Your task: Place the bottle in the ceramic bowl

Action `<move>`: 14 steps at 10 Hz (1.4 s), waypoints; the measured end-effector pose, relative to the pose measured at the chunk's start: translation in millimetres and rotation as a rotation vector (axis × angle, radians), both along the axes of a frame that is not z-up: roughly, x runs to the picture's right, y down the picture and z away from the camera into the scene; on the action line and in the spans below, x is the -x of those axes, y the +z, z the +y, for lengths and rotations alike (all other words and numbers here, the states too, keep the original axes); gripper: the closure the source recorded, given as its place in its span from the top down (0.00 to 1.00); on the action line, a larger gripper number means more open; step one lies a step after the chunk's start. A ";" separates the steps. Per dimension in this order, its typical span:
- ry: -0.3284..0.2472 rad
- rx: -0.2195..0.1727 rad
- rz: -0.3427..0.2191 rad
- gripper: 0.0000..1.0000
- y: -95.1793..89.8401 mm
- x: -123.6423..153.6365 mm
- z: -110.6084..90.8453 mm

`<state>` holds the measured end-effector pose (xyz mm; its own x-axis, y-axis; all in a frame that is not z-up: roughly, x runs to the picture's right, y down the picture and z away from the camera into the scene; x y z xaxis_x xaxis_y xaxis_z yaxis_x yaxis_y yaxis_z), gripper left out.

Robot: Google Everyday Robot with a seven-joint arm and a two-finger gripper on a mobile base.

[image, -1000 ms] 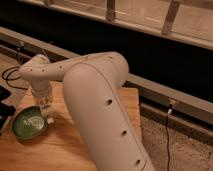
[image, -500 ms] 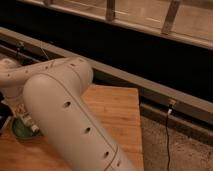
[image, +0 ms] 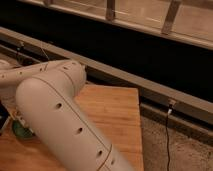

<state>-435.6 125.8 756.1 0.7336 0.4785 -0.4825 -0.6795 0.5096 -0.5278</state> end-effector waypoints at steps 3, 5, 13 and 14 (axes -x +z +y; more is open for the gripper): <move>0.000 0.000 0.001 0.72 0.6 -0.4 0.1; 0.000 0.000 0.002 0.80 1.2 -1.2 -0.1; 0.021 0.006 -0.110 0.80 -2.9 2.9 -1.3; 0.022 0.006 -0.107 0.80 -1.9 1.0 -2.4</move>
